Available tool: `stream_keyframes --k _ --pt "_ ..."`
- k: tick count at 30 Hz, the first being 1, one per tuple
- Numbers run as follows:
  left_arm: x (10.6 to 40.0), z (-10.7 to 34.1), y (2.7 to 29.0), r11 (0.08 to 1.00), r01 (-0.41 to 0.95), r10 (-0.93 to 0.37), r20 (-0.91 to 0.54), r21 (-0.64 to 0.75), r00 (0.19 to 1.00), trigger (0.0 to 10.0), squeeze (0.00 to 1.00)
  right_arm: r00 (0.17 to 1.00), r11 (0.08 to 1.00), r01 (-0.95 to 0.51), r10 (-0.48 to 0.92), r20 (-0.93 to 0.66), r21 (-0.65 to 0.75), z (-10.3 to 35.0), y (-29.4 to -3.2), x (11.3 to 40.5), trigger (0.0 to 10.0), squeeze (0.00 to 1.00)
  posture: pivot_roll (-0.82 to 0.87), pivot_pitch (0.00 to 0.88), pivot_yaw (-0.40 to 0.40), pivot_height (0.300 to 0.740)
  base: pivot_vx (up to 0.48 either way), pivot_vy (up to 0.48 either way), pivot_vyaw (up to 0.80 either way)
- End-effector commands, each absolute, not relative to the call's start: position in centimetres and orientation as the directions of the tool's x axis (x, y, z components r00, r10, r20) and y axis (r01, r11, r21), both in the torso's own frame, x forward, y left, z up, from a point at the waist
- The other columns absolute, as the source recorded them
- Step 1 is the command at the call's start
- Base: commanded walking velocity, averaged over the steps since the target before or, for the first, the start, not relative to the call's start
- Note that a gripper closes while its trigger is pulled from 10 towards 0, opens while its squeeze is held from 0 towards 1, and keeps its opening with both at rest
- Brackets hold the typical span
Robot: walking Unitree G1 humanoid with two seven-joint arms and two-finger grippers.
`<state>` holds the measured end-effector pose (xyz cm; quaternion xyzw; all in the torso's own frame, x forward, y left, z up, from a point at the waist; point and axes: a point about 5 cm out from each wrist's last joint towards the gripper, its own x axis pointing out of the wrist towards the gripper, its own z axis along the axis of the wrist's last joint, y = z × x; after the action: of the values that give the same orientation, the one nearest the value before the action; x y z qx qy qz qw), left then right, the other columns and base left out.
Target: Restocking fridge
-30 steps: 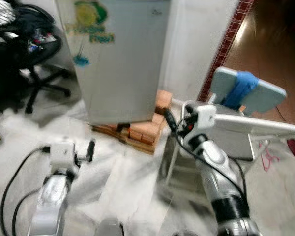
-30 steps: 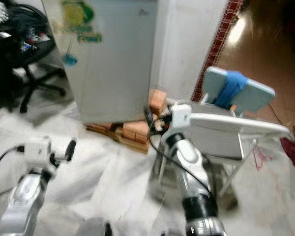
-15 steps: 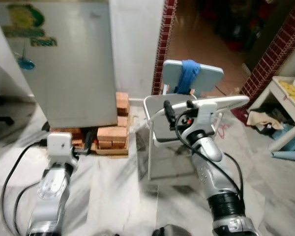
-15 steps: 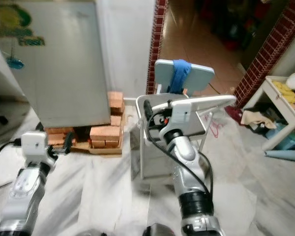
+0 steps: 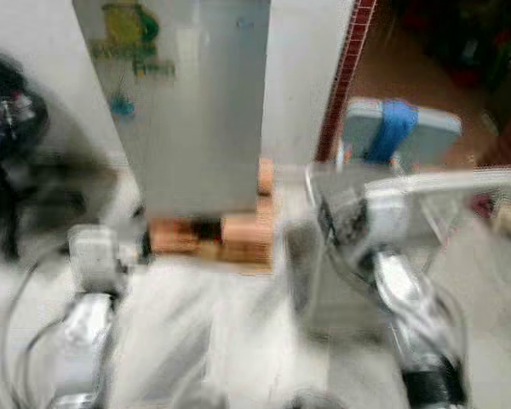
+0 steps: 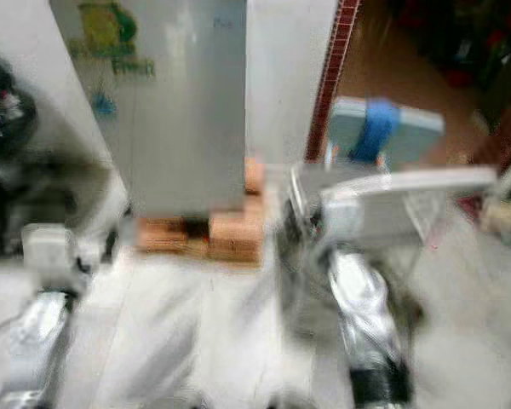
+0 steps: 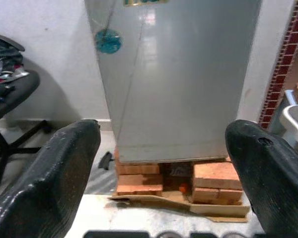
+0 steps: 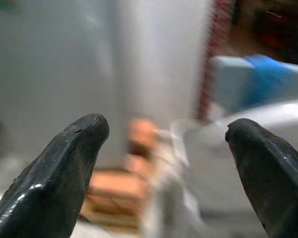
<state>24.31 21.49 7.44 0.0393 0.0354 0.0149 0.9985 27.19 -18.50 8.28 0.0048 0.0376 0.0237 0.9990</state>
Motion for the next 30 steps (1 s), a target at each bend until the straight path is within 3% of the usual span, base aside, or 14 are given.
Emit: stream_keyframes --k 1,6,10,18,30 --pt "24.2 8.0 22.3 0.993 -0.057 0.063 -0.054 0.108 0.997 10.0 0.0 0.999 1.0 0.008 -0.009 -0.041 -0.024 9.1 -18.4 27.2 10.0 0.0 0.07 0.0 -0.012 0.74 0.0 0.48 0.0" --pt "24.1 8.5 21.8 0.992 -0.073 0.077 -0.03 0.102 0.997 10.0 0.0 0.997 0.996 0.028 -0.034 -0.071 -0.086 8.7 -18.9 26.0 10.0 0.0 0.09 0.0 -0.005 0.74 0.0 0.48 0.0" --pt "23.4 8.4 20.3 0.995 -0.088 0.091 -0.045 0.048 0.995 10.0 0.0 0.993 0.997 0.07 -0.068 -0.1 0.017 8.5 -19.0 24.7 10.0 0.0 0.06 0.0 -0.003 0.74 0.0 0.48 0.0" --pt "24.2 7.5 18.1 1.0 -0.009 0.009 -0.045 0.004 0.999 10.0 0.0 0.997 1.0 -0.004 0.004 -0.075 0.002 8.5 -17.5 25.5 10.0 0.0 0.04 0.0 -0.013 0.74 0.0 0.48 0.0" --pt "24.2 7.7 17.8 1.0 0.025 -0.026 -0.042 -0.013 0.999 10.0 0.0 0.999 0.998 -0.026 0.028 -0.043 0.053 9.1 -17.2 25.8 10.0 0.0 0.04 0.0 -0.009 0.74 0.202 0.42 -0.66"
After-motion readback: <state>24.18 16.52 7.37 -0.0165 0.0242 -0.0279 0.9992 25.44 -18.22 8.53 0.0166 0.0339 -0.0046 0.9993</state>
